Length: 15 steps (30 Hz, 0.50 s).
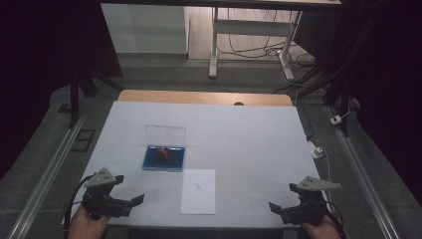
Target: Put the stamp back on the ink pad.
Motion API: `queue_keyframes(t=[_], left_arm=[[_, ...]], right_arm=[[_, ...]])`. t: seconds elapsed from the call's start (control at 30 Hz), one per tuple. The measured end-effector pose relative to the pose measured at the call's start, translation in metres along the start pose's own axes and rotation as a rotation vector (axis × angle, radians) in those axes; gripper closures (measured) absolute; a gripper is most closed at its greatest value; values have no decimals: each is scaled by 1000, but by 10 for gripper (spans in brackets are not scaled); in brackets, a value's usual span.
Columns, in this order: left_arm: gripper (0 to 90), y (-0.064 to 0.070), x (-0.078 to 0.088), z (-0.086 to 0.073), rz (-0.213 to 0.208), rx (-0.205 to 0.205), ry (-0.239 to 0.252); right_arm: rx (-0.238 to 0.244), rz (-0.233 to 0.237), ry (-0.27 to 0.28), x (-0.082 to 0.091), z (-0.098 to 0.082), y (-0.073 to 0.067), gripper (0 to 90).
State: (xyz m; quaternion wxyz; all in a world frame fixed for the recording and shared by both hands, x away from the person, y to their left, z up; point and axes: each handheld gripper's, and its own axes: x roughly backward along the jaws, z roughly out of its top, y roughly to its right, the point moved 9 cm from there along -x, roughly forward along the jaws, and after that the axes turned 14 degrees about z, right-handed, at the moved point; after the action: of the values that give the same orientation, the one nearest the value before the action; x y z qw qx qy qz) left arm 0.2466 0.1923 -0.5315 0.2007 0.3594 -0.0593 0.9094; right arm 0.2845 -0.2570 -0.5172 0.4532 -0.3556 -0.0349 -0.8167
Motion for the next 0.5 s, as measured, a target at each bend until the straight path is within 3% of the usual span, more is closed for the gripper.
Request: queue_keyframes(t=[0.3,0.5], left_arm=[[0,-8,5,-14,74,-13,-56],[0,-9,3,-15,70,-4,-70]], right_arm=[[0,-2,-6,0,0,0,0],[-4,-7,-9,0,-1,0,0]])
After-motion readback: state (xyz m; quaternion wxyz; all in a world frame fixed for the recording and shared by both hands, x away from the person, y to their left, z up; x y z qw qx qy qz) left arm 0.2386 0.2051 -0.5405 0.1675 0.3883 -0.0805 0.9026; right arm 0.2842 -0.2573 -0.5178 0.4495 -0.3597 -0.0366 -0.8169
